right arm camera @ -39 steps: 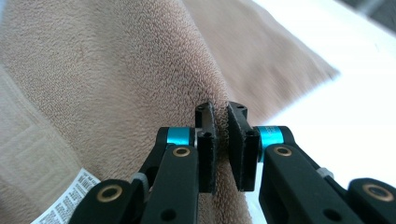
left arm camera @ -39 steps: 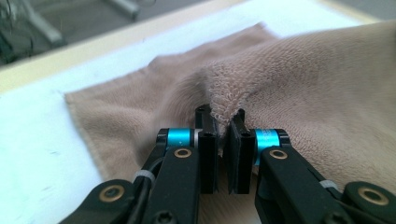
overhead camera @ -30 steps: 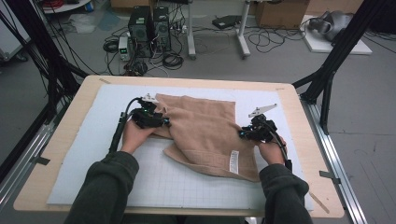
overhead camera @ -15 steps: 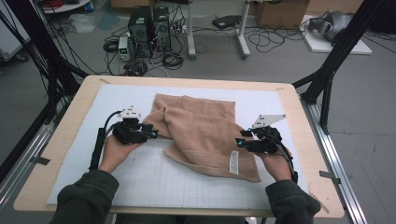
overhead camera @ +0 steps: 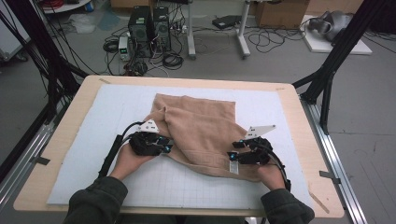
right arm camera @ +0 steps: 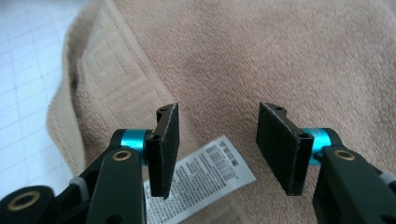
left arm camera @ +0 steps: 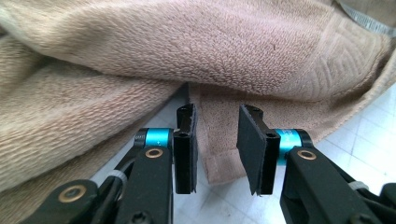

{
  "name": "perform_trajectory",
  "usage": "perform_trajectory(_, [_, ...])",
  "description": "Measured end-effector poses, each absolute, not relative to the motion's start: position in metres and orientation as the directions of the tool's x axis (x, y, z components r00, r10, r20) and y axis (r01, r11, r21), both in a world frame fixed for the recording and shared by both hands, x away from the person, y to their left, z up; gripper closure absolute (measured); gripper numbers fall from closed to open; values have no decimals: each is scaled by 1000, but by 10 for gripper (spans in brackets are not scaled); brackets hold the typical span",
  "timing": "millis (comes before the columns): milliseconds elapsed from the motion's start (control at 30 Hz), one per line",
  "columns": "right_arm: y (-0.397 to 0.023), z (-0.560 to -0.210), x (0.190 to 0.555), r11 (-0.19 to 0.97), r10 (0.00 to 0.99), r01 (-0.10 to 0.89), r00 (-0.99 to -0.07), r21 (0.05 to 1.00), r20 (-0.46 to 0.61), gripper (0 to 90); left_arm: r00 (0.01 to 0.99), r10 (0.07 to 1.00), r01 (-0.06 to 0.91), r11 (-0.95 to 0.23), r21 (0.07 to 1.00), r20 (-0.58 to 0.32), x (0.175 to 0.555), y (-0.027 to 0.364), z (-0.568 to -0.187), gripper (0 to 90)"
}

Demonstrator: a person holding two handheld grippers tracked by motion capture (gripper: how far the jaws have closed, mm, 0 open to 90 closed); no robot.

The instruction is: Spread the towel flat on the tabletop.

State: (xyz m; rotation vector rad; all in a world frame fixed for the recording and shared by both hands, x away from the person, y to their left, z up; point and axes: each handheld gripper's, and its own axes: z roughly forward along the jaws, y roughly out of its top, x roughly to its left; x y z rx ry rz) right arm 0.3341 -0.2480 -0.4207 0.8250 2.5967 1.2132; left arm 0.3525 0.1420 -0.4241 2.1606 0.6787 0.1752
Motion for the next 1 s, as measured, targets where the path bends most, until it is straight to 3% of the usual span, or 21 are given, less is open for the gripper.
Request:
perform_trajectory(267, [-250,-422,334,524,554,407,-830,749,64,476,854,513,415,-565,713,-90,357,129,-436,671])
perform_trajectory(467, [-249,-421,334,524,554,400,-831,752,55,479,853,520,392,-592,705,-37,352,123,-438,735])
perform_trajectory(533, [-248,-422,335,526,554,396,-831,753,50,480,860,510,384,-598,703,-35,350,121,-438,830])
perform_trajectory(667, [-245,-421,335,530,550,394,-834,751,49,481,860,511,367,-610,702,-6,347,121,-436,856])
perform_trajectory(1000, [-238,-416,330,544,526,365,-850,755,32,480,848,530,329,-561,759,24,307,152,-408,860])
